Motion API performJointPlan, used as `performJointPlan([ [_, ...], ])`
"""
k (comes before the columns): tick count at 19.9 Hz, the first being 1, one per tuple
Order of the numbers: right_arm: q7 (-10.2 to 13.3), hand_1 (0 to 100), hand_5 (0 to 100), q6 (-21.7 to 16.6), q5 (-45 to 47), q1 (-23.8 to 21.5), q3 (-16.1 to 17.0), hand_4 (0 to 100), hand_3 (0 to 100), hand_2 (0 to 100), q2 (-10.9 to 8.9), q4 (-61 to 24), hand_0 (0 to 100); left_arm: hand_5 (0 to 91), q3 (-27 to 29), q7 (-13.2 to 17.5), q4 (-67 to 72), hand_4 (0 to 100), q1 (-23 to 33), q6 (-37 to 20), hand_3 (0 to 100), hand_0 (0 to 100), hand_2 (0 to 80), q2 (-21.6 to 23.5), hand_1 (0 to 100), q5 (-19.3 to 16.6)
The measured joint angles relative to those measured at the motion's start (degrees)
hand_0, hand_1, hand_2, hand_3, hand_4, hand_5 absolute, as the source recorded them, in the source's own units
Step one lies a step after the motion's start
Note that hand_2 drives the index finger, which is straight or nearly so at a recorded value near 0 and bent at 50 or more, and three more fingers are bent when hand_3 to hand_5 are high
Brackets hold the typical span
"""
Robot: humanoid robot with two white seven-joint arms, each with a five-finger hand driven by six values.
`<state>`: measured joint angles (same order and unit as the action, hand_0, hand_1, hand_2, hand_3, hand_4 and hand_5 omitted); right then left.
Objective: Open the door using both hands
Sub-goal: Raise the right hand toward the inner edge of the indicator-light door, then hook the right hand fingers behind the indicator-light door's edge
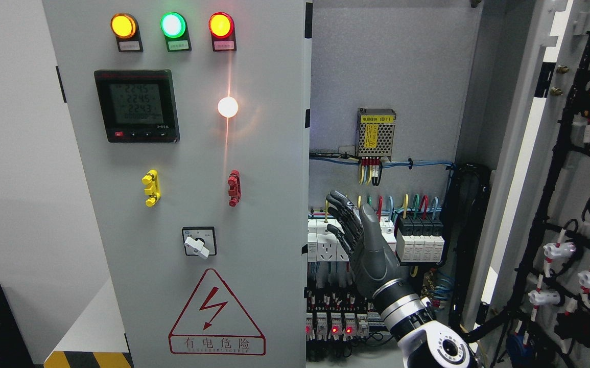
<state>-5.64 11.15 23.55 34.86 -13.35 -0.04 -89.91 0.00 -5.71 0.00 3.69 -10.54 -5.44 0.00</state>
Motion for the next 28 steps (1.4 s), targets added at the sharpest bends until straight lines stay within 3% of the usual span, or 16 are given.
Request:
performJointPlan([
  [3, -0.2, 0, 0, 0.9, 1.3, 0.7, 0.1, 0, 0, 0, 0.01, 0.4, 0, 0.0, 0.0, 0.0, 0.0, 0, 0.0, 0.0, 0, 0, 0.0, 0.0, 0, 0.0],
  [8, -3.3, 0, 0, 3.5, 3.1, 1.7, 0.3, 0, 0, 0, 0.02, 0.9, 0, 0.0, 0.0, 0.0, 0.0, 0, 0.0, 0.0, 0, 0, 0.0, 0.0, 0, 0.0],
  [23, -11.4, 0, 0, 4.4, 4.6, 4.3, 1.3, 0, 0, 0, 0.03, 3.8, 0, 0.0, 0.0, 0.0, 0.0, 0, 0.0, 0.0, 0, 0, 0.0, 0.0, 0, 0.0],
  [28, -12.5, 0, 0, 5.7, 8.3, 5.0, 1.7, 0, 0, 0, 0.04, 4.7, 0, 0.0, 0.0, 0.0, 0.0, 0, 0.0, 0.0, 0, 0, 0.0, 0.0, 0, 0.0],
])
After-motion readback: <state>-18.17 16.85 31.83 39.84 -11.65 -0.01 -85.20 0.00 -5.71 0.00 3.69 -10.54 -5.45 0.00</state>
